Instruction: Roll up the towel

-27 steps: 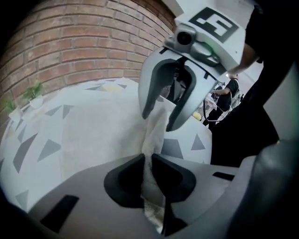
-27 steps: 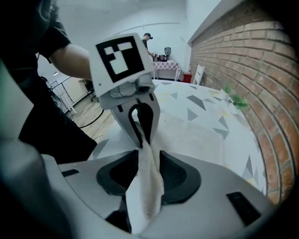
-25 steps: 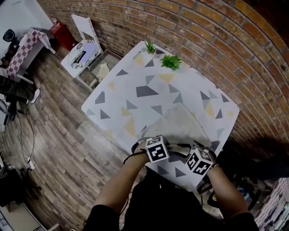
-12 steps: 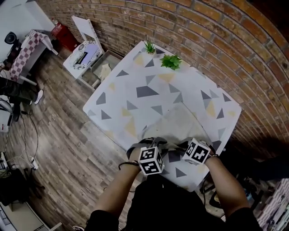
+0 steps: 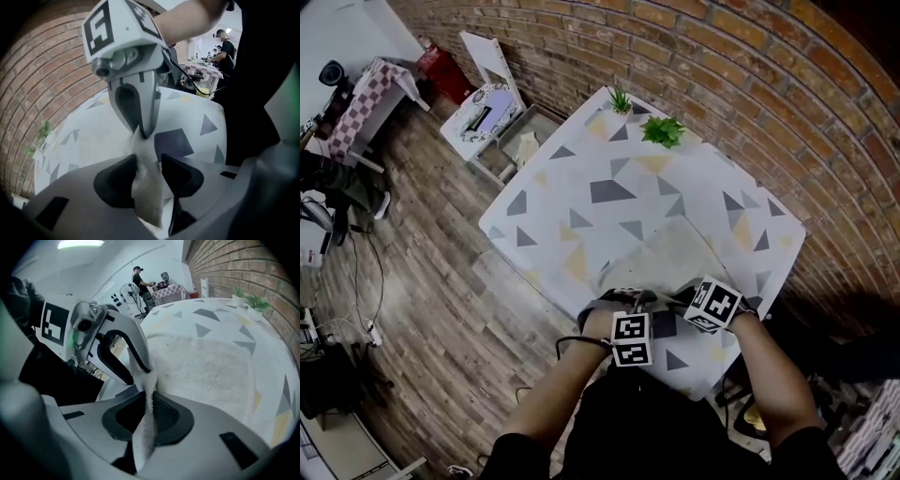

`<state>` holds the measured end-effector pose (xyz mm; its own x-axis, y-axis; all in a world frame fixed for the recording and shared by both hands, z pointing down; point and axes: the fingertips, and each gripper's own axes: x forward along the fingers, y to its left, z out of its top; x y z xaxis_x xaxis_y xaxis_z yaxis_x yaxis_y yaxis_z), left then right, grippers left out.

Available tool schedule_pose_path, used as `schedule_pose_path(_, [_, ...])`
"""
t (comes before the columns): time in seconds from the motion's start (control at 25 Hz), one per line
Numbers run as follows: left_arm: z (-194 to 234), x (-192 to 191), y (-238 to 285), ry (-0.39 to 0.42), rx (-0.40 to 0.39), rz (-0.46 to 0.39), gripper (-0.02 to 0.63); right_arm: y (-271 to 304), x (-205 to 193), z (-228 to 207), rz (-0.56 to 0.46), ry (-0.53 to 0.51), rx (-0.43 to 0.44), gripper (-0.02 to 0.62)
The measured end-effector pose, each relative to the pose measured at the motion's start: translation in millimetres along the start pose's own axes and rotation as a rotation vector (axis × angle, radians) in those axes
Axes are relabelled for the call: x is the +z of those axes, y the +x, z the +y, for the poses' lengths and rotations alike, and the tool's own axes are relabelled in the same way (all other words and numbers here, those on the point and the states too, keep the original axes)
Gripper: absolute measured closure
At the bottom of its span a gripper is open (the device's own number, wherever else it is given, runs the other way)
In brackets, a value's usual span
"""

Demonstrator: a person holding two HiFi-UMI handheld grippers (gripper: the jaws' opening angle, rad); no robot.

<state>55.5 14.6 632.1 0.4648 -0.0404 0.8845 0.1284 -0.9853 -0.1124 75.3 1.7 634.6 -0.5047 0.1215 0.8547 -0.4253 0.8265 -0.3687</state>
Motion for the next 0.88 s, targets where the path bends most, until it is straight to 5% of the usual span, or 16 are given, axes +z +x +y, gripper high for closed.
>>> schedule_pose_path(0.16, [9,-3,6,-0.061,-0.014,0.009,0.493,-13,6,-2,-0.026,-0.029,-0.075,0.514])
schedule_pose_path(0.36, [14,-1,4,-0.180,-0.123,-0.020,0.529,-39,19,3,-0.107,-0.199,-0.288,0.420])
schedule_pose_path(0.64, [19,-1,0,-0.357,-0.288,-0.076,0.534,-9,1,15,-0.023,-0.319,-0.349,0.420])
schedule_pose_path(0.76, [24,-2,-2,-0.358,-0.272,-0.082,0.534,-3,-2,5,0.016,-0.346,-0.403,0.425])
schedule_pose_path(0.88, [28,-3,-3,-0.279,-0.192,-0.063,0.492,-3,0,-5,0.020,-0.350,-0.425,0.498])
